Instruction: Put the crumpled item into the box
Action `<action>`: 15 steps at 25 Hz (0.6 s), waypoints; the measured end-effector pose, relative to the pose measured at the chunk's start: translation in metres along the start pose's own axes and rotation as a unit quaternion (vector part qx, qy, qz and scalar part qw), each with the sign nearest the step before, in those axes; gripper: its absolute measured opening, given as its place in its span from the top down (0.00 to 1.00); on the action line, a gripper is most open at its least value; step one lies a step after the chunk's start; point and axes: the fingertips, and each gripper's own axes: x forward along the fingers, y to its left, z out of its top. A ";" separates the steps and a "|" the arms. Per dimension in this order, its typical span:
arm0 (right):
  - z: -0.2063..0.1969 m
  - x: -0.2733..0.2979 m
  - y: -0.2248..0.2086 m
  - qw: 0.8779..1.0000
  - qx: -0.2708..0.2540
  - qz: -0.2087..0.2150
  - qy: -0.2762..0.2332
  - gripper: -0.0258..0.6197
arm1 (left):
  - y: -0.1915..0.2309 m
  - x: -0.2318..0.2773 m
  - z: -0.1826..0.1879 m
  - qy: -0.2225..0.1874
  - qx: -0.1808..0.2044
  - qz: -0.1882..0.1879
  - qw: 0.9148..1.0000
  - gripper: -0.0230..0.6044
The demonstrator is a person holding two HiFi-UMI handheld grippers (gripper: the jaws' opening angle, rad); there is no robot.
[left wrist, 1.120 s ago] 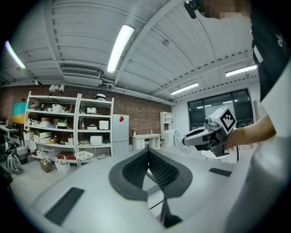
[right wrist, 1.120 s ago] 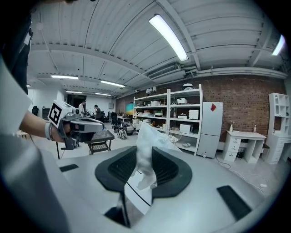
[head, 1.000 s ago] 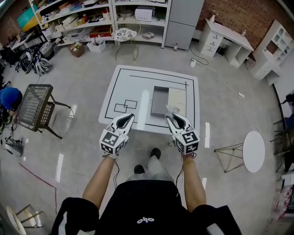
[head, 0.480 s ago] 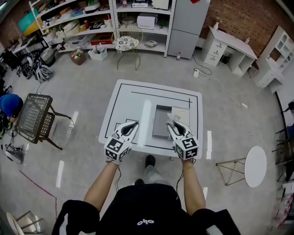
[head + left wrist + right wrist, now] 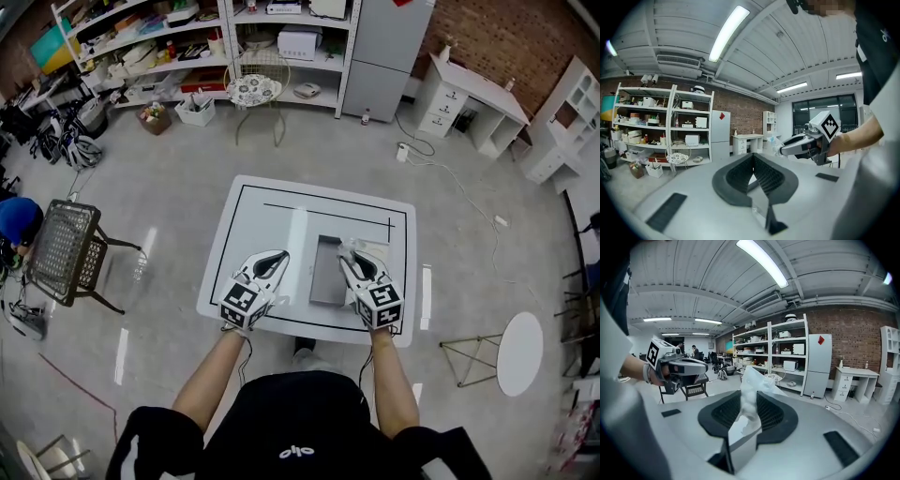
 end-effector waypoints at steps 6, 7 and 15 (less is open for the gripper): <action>-0.010 0.029 -0.012 1.000 0.010 0.006 0.018 0.79 | 0.019 0.021 -0.009 0.012 -0.011 -0.003 1.000 0.95; -0.013 0.035 -0.014 1.000 0.012 0.007 0.023 0.79 | 0.021 0.024 -0.011 0.014 -0.013 -0.004 1.000 0.95; -0.069 0.091 -0.041 0.995 0.032 0.010 0.098 0.79 | 0.032 0.058 -0.031 0.030 -0.029 -0.016 0.999 0.95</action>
